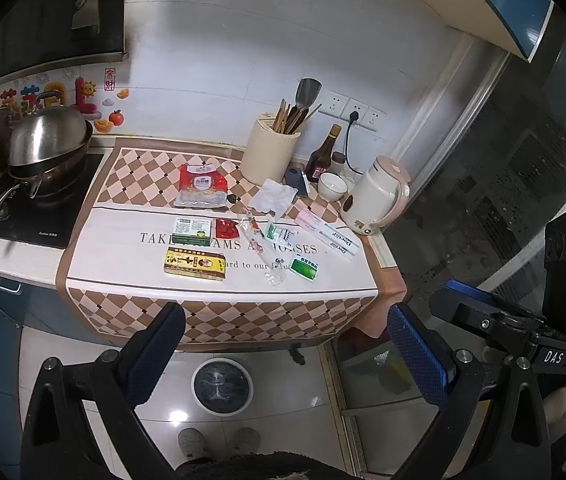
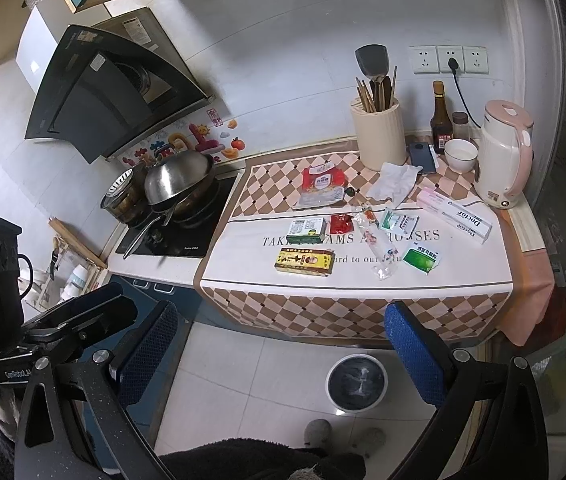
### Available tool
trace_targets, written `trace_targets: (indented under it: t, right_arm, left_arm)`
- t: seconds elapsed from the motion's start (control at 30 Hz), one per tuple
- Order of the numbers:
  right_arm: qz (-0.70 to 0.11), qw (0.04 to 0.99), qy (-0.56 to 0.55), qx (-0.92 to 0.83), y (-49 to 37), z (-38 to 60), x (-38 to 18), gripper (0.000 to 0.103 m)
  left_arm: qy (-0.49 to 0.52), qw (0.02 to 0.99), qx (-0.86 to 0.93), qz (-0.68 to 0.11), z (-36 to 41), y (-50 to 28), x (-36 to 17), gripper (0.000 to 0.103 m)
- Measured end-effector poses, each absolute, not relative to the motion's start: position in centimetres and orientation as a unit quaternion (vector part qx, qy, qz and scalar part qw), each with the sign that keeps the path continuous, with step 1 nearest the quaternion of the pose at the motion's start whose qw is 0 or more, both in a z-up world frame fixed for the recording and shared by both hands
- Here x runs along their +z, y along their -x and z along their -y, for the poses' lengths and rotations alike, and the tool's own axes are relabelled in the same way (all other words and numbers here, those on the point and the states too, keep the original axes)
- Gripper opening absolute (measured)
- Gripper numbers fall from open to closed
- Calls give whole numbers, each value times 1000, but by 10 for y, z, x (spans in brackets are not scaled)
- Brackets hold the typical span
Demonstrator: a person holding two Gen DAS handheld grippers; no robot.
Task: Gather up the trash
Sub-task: 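Grasp the yellow-red box with the left gripper while the right grasps the Doctor toothpaste box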
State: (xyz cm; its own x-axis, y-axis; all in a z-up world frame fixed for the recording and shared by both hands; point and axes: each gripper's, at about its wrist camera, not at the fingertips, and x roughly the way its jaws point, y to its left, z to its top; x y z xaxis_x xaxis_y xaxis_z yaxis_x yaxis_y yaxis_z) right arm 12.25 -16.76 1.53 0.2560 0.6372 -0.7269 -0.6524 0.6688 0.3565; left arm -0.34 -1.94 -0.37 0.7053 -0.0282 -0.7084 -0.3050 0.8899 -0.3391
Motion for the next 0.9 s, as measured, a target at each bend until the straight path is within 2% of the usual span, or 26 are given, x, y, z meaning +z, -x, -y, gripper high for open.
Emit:
trace_targets:
  t: [0.17,0.37,0.57,0.73,0.83,0.9]
  right_arm:
    - [-451,796,5,404,-124,169,13,103]
    - [-439,839,-3,322,-145,165,2,103]
    - [-442,872,1,208,-206,149,-54,103]
    - [-497,850,23,172,-283,134,-133,103]
    - [-528,830,66,164,-337,120,-183,103]
    - [-546,816,97,160,-378,113,-213,103]
  left_arm:
    - [206,899,88,-376,17,0,-5,103]
    - [87,893,228,-378,-6,-40,-32,103]
    - [98,851,277,-434,-69,-103,-106,103]
    - [160,790,282,-521,-106,-159,-194,103]
    - [175,744,299,-571,-111,-190,-241,103]
    - [222,705,319,-593,-115,-201,-271,102]
